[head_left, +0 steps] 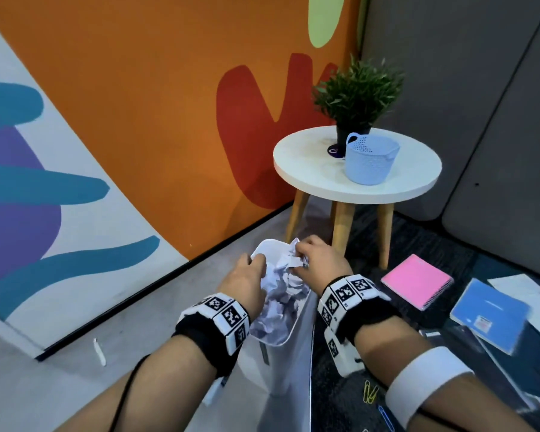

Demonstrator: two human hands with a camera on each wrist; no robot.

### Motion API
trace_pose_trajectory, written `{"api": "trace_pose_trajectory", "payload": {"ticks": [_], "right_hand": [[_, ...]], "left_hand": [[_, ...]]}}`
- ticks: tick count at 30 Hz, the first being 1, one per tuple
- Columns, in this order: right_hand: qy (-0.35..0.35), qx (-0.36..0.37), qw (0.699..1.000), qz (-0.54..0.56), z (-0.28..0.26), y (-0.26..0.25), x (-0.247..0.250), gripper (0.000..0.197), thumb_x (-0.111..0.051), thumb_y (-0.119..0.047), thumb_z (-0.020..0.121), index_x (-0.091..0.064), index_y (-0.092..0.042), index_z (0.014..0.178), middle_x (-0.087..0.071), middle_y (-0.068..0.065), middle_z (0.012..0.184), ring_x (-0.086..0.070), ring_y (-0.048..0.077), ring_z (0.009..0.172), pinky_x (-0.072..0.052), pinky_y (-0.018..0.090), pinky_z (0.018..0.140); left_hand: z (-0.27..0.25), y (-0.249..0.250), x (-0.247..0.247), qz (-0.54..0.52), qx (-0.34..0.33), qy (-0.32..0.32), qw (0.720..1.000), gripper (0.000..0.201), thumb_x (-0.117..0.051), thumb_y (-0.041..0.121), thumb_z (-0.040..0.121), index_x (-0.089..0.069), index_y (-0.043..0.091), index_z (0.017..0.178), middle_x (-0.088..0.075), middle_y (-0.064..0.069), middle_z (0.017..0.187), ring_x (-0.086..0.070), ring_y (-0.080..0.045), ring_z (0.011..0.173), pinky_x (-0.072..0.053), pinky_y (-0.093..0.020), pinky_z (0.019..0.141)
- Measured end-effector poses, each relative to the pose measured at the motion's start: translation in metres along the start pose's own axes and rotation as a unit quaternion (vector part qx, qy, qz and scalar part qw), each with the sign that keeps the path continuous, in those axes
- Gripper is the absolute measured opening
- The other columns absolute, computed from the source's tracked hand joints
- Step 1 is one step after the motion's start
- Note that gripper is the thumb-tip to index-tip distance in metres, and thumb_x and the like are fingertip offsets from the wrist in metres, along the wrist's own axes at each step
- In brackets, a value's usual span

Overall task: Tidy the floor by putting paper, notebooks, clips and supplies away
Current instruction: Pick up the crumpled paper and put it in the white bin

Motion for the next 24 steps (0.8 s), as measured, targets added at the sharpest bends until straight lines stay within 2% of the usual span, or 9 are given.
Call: {"api": "trace_pose_trajectory", "payload": {"ticks": [1, 4, 6, 10, 12, 15, 17, 21, 24], "right_hand": [[-0.005, 0.007, 1.000, -0.021, 0.000, 0.001, -0.002, 0.024, -0.067, -0.034, 0.082, -0.058, -0.021, 0.100, -0.052, -0.001, 0.116, -0.051, 0.024, 0.106, -0.047, 0.034, 0.082], [-0.020, 0.017, 0.997, -0.073, -0.001, 0.003, -0.009, 0.021, -0.065, -0.033, 0.083, -0.059, -0.021, 0.099, -0.054, -0.001, 0.112, -0.045, 0.022, 0.111, -0.043, 0.033, 0.079], [-0.024, 0.022, 0.995, -0.097, -0.002, 0.002, -0.012, 0.017, -0.065, -0.031, 0.084, -0.059, -0.021, 0.096, -0.057, -0.002, 0.112, -0.045, 0.022, 0.110, -0.043, 0.033, 0.080], [-0.042, 0.028, 0.990, -0.132, -0.002, 0.000, -0.020, 0.014, -0.063, -0.025, 0.085, -0.059, -0.018, 0.096, -0.060, -0.001, 0.110, -0.044, 0.023, 0.111, -0.042, 0.036, 0.087], [-0.055, 0.034, 0.987, -0.148, -0.002, -0.002, -0.026, 0.015, -0.061, -0.021, 0.086, -0.060, -0.017, 0.100, -0.061, 0.001, 0.111, -0.044, 0.024, 0.115, -0.041, 0.036, 0.089], [-0.071, 0.018, 0.985, -0.153, -0.002, 0.001, -0.031, 0.022, -0.059, -0.023, 0.087, -0.062, -0.016, 0.107, -0.059, 0.008, 0.116, -0.046, 0.025, 0.118, -0.039, 0.034, 0.097], [-0.078, -0.003, 0.986, -0.146, -0.001, 0.006, -0.035, 0.027, -0.058, -0.030, 0.085, -0.064, -0.020, 0.109, -0.055, 0.009, 0.120, -0.047, 0.025, 0.118, -0.037, 0.032, 0.101], [-0.101, 0.000, 0.984, -0.150, -0.002, 0.011, -0.050, 0.041, -0.045, -0.047, 0.085, -0.064, -0.023, 0.112, -0.063, 0.008, 0.117, -0.040, 0.021, 0.128, -0.020, 0.039, 0.114], [-0.115, -0.011, 0.984, -0.137, -0.004, 0.020, -0.062, 0.046, -0.030, -0.043, 0.092, -0.058, -0.023, 0.124, -0.063, 0.008, 0.123, -0.034, 0.019, 0.135, -0.012, 0.043, 0.117]], "left_hand": [[0.002, -0.001, -0.001, 0.023, -0.006, 0.000, 1.000, 0.024, -0.062, 0.018, 0.086, -0.044, 0.019, 0.102, -0.048, -0.004, 0.113, -0.054, -0.022, 0.093, -0.041, -0.030, 0.072], [0.006, -0.002, -0.003, 0.096, -0.027, 0.001, 0.995, 0.024, -0.058, 0.035, 0.089, -0.052, 0.026, 0.111, -0.052, 0.002, 0.121, -0.045, -0.023, 0.116, -0.042, -0.035, 0.091], [0.009, -0.003, -0.008, 0.089, -0.027, -0.016, 0.996, 0.023, -0.053, 0.039, 0.091, -0.057, 0.030, 0.112, -0.055, 0.005, 0.123, -0.046, -0.022, 0.117, -0.044, -0.035, 0.094], [0.014, -0.003, -0.029, 0.104, -0.028, -0.077, 0.991, 0.026, -0.045, 0.032, 0.091, -0.067, 0.030, 0.105, -0.060, 0.007, 0.120, -0.056, -0.021, 0.110, -0.048, -0.035, 0.090], [0.015, -0.005, -0.037, 0.140, -0.017, -0.100, 0.985, 0.030, -0.041, 0.031, 0.092, -0.066, 0.029, 0.108, -0.062, 0.008, 0.118, -0.059, -0.020, 0.108, -0.041, -0.035, 0.091], [0.017, -0.006, -0.046, 0.158, -0.006, -0.136, 0.978, 0.032, -0.038, 0.031, 0.094, -0.063, 0.030, 0.114, -0.061, 0.007, 0.124, -0.055, -0.019, 0.116, -0.022, -0.044, 0.107], [0.018, -0.008, -0.050, 0.178, 0.004, -0.158, 0.971, 0.032, -0.037, 0.030, 0.095, -0.061, 0.032, 0.116, -0.059, 0.006, 0.126, -0.050, -0.020, 0.121, -0.012, -0.049, 0.113], [0.020, -0.013, -0.061, 0.210, 0.013, -0.187, 0.960, 0.028, -0.038, 0.029, 0.094, -0.060, 0.032, 0.112, -0.062, 0.003, 0.120, -0.046, -0.022, 0.123, -0.003, -0.055, 0.114], [0.021, -0.013, -0.065, 0.233, 0.013, -0.206, 0.950, 0.029, -0.040, 0.031, 0.095, -0.058, 0.032, 0.117, -0.062, 0.002, 0.122, -0.043, -0.022, 0.127, 0.002, -0.057, 0.114]]}}
Point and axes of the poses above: each hand's wrist, its own z-axis towards the middle knuckle, its own x-axis out of the back of the hand, y = z × x, the point moved 7 cm from there along z, towards the middle knuckle
